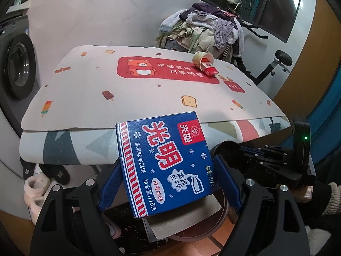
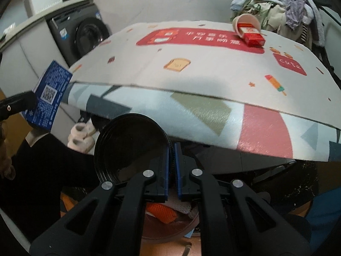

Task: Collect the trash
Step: 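Carry the black lid and milk carton down over the brown bin, then open the right gripper over the bin while the left gripper drops the milk carton in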

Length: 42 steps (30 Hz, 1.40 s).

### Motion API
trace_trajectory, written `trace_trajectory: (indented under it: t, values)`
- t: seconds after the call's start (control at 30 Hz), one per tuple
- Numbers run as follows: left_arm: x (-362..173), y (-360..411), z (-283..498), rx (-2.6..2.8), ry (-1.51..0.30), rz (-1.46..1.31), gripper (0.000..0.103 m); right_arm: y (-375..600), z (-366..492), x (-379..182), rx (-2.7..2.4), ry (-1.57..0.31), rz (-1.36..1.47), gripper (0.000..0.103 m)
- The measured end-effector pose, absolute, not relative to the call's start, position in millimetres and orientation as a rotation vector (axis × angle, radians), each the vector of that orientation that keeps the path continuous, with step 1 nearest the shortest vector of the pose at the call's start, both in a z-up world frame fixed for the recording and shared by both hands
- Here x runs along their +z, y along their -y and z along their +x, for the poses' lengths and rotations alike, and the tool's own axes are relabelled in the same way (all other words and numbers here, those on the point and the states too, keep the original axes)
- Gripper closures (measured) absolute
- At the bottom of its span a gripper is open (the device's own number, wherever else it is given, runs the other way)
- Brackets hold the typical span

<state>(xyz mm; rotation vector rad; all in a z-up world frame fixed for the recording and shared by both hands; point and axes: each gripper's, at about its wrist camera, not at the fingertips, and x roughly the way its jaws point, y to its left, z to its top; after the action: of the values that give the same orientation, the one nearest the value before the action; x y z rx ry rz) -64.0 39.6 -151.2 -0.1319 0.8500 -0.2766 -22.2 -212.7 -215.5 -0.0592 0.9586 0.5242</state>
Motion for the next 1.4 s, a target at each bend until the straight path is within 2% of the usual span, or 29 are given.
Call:
trace_trajectory:
  t: [0.17, 0.23, 0.3, 0.43, 0.5, 0.53, 0.67, 1.13, 1.4]
  values:
    - [-163.9, -34.5, -63.1, -0.301, -0.861, -0.131, 0.023, 208.8, -20.8, -225.2, 0.513, -0.998, -0.085, 0.087]
    - [-169.5, -32.6, -60.4, -0.314, -0.873, -0.131, 0.023, 209.0, -19.6, -226.8, 0.502, -1.001, -0.082, 0.074]
    - [-174.6, -31.3, -57.8, -0.323, -0.876, -0.126, 0.023, 209.8, -19.3, -226.2, 0.487, -0.993, -0.080, 0.047]
    - [-187.9, -24.3, -54.4, -0.350, -0.867, -0.102, 0.023, 213.5, -18.8, -222.6, 0.450, -0.956, -0.070, 0.028]
    - [-195.5, -17.5, -54.9, -0.366, -0.879, -0.083, 0.023, 215.0, -18.1, -221.7, 0.428, -0.942, -0.070, 0.014]
    - [-199.2, -13.6, -54.5, -0.373, -0.891, -0.068, 0.023, 216.3, -17.4, -221.2, 0.414, -0.935, -0.070, 0.012]
    - [-207.2, -3.4, -54.0, -0.396, -0.917, -0.027, 0.023, 223.6, -12.1, -222.6, 0.363, -0.930, -0.052, 0.009]
    - [-219.5, 8.6, -52.3, -0.424, -0.959, 0.019, 0.022, 235.3, -9.6, -222.8, 0.331, -0.928, 0.002, 0.008]
    - [-219.4, 16.5, -55.5, -0.437, -0.954, 0.056, 0.016, 236.4, -9.6, -222.7, 0.329, -0.929, 0.013, 0.008]
